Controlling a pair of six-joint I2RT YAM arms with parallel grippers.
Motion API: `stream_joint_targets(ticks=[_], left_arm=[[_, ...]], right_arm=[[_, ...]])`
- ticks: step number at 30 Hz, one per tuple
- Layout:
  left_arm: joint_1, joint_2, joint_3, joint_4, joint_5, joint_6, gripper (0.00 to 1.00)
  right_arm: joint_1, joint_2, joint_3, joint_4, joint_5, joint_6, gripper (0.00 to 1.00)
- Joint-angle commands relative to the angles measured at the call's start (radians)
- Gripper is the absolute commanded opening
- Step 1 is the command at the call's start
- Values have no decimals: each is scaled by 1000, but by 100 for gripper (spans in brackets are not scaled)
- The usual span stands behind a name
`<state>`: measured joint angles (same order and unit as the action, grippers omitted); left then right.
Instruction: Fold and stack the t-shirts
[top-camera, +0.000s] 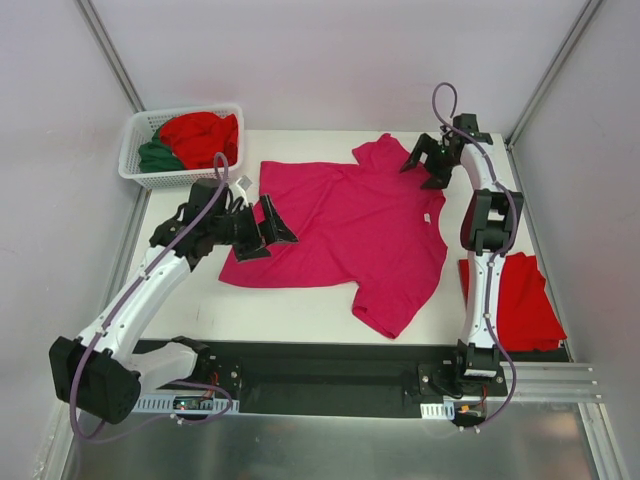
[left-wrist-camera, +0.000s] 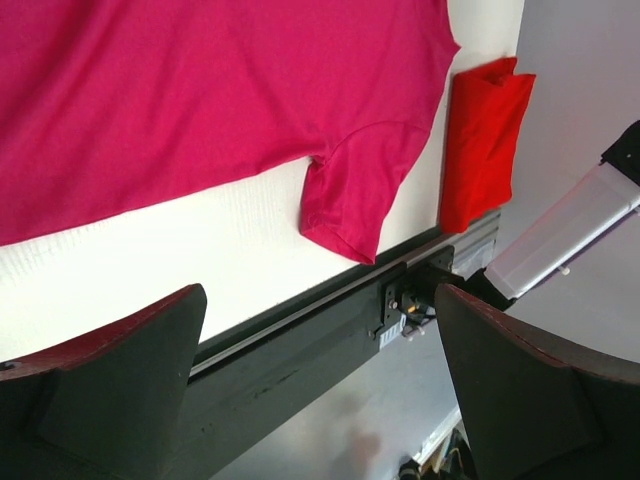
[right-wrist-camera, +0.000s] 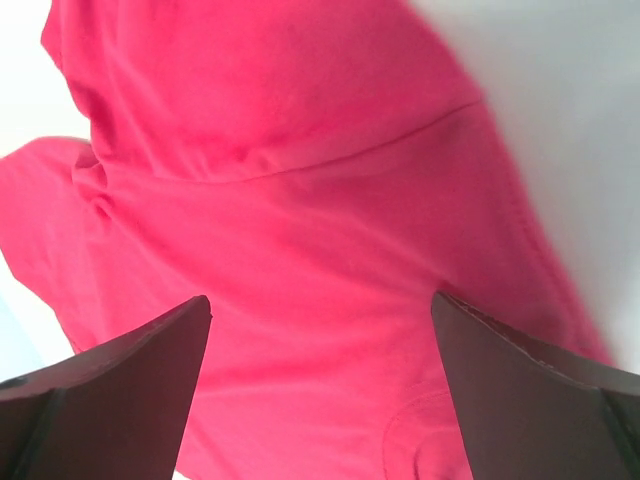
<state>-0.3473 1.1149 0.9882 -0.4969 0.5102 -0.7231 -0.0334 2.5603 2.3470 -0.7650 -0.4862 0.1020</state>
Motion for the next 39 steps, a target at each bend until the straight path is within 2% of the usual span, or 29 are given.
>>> stream_joint_targets(ticks=[1,10,13,15,19,23,28,31,34,39], left_arm=[[-2,-88,1,17,-74,-29,99],[-1,-182,-37,29,-105,-71,99],[-2,-196,-62,34,-105,-82,99],[-1,-198,-75,38,-102,-85,99],[-1,-187,-92,63,-84,-79,99],[-2,-162,-89,92,-55,-62,99],[-2,-133,-80,107,-9,-32,99],[-1,-133,-83,112,8,-16,99],[-1,-136,-97,113,22,-10,99],[1,-129,-109,115,54,-3,99]], right_arm=[[-34,18,58,-13,24,13,96],[-79,38,86,0,28,30,96],[-86,14,52,35,-43,50,96],[-83,-55,12,79,-125,83,96],[-45,-211,-63,105,-192,76,96],[16,-353,-196,41,-203,-1,96],[95,-559,-585,20,-106,-96,96],[130,-667,-818,78,-60,-128,96],[158,-716,-963,93,-9,-148,96],[185,-732,-1016,116,115,-225,96]])
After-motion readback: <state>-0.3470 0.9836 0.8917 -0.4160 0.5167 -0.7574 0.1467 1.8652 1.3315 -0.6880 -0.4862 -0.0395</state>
